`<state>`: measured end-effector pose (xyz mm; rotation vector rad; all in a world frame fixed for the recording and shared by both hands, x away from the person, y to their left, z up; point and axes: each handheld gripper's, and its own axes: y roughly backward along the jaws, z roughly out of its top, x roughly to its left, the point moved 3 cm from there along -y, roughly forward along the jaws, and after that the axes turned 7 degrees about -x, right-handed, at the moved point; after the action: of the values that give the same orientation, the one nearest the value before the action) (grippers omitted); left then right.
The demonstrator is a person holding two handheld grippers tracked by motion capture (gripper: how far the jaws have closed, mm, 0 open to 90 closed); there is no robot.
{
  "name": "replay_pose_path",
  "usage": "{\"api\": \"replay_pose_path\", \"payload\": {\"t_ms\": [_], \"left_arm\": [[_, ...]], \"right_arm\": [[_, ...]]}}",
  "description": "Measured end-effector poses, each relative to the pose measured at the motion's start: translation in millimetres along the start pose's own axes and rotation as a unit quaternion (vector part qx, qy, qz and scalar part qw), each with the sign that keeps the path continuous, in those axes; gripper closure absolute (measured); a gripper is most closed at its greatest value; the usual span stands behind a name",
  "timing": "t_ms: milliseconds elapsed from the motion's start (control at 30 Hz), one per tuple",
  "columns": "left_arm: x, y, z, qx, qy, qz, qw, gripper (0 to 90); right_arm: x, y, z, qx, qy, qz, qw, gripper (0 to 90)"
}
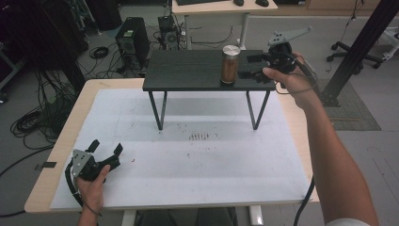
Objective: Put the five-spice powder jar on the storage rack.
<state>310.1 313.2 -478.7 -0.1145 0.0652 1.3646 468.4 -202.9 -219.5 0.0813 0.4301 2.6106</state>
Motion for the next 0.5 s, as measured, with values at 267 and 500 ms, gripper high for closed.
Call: {"api": "replay_pose_path", "payload": {"t_ms": [267,500], "left_arm": [[0.0,0.1,0.0,-0.002,0.001,0.0,1.0,6.0],[-0.1,0.1,0.0,0.0,-0.001,-0.002,1.0,6.0]], "right_arm": [[13.0,5.9,0.2,-0.003,0.006,0.0,1.0,22.0],[24.4,14.2,-6.2,-0.006,0.006,-0.002,1.0,22.0]]}}
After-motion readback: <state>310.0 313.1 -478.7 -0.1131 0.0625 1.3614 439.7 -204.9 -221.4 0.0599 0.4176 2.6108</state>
